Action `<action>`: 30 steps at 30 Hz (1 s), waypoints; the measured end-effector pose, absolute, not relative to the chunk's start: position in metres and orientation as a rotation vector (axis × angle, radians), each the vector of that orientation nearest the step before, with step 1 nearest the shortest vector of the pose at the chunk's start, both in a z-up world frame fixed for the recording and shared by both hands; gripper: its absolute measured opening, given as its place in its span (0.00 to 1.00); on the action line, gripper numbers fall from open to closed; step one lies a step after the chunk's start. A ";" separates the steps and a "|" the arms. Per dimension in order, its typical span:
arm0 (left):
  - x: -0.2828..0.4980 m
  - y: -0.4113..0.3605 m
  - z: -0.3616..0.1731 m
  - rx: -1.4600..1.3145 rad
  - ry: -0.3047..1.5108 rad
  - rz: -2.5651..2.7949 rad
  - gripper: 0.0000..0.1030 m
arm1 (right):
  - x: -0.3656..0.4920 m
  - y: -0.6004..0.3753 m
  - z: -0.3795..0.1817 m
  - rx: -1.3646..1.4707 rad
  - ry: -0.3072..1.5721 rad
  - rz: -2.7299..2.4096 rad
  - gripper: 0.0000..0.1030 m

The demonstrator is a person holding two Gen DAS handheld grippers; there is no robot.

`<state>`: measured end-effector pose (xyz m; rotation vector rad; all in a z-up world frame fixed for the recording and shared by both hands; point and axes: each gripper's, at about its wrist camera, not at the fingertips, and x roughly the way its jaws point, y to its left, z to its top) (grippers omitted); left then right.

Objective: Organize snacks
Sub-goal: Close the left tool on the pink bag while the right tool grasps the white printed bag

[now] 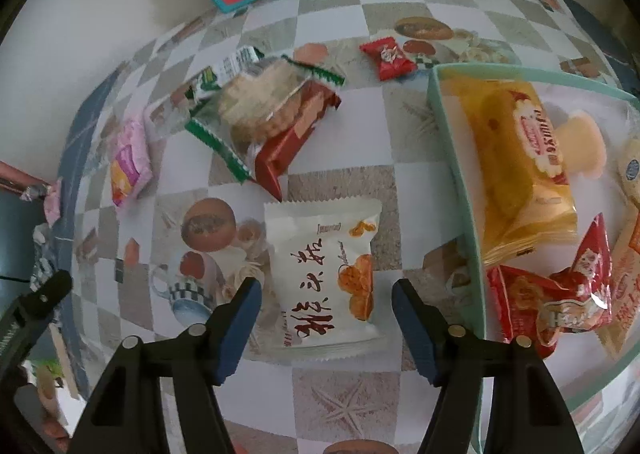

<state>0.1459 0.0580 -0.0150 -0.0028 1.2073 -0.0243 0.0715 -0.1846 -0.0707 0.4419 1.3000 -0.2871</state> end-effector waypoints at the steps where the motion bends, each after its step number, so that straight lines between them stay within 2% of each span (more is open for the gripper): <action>1: 0.146 0.058 -0.016 -0.001 1.209 -0.025 0.89 | 0.073 -0.182 -0.072 0.416 1.305 -0.295 0.64; 5: 0.150 0.056 -0.019 0.001 1.218 -0.021 0.89 | 0.078 -0.172 -0.070 0.354 1.294 -0.296 0.54; 19: 0.218 0.015 -0.024 -0.110 1.177 -0.062 0.89 | 0.093 -0.191 -0.069 0.355 1.228 -0.325 0.53; 26: 0.246 -0.022 -0.062 -0.060 1.218 -0.051 0.89 | 0.092 -0.202 -0.067 0.367 1.222 -0.339 0.53; 28: 0.252 -0.027 -0.072 -0.051 1.235 -0.037 0.86 | 0.092 -0.202 -0.067 0.367 1.222 -0.341 0.53; 30: 0.256 -0.029 -0.078 -0.041 1.243 -0.019 0.72 | 0.093 -0.202 -0.067 0.361 1.224 -0.342 0.53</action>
